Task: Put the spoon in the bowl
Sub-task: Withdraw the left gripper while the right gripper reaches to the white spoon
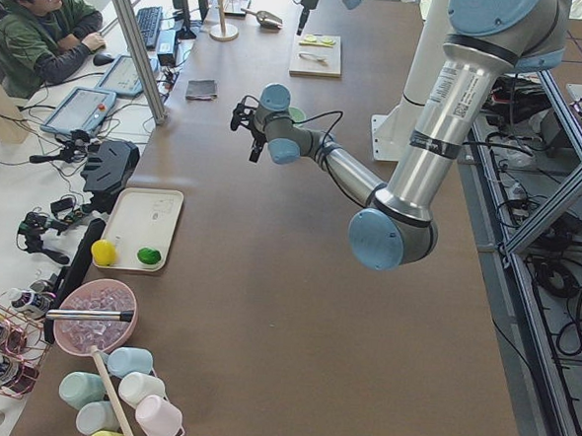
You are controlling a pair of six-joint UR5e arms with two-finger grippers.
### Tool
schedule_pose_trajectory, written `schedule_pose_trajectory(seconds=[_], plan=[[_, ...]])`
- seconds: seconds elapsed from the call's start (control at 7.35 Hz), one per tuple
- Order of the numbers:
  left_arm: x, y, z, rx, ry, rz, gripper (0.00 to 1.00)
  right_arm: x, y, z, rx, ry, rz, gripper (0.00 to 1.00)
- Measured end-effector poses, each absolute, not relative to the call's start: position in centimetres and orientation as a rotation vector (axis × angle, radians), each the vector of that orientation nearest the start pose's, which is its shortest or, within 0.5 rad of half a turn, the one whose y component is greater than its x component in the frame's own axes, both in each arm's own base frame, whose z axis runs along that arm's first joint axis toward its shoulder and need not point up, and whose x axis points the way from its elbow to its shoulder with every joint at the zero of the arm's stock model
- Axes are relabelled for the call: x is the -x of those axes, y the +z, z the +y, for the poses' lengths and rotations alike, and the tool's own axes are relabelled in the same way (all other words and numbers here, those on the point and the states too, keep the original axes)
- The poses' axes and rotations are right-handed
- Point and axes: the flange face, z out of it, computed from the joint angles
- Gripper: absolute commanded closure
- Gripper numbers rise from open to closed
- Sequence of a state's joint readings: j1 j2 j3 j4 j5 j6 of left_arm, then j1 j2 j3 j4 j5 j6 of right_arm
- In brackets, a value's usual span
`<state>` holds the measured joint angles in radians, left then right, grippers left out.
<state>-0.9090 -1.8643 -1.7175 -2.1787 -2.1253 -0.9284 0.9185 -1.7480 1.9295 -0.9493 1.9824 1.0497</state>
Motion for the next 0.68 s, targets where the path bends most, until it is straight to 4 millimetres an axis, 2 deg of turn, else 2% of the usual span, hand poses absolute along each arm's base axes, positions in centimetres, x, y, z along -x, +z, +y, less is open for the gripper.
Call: schedule_pose_trajectory(seconds=[0.14, 0.27, 0.41, 0.68], plan=[[-24.8, 39.3, -53.0, -0.365, 0.107, 1.053, 0.02, 20.1, 51.4, -39.7, -0.206, 0.241, -0.84, 0.03], [-21.2, 41.7, -53.0, -0.372, 0.134, 1.039, 0.02, 20.4, 52.6, -38.2, -0.185, 0.279, -0.838, 0.04], [-19.5, 42.9, -52.9, -0.376, 0.146, 1.031, 0.02, 21.0, 53.4, -37.1, -0.178, 0.31, -0.83, 0.08], [-18.6, 43.8, -52.6, -0.375, 0.15, 1.024, 0.02, 24.0, 53.9, -35.5, -0.191, 0.357, -0.806, 0.18]])
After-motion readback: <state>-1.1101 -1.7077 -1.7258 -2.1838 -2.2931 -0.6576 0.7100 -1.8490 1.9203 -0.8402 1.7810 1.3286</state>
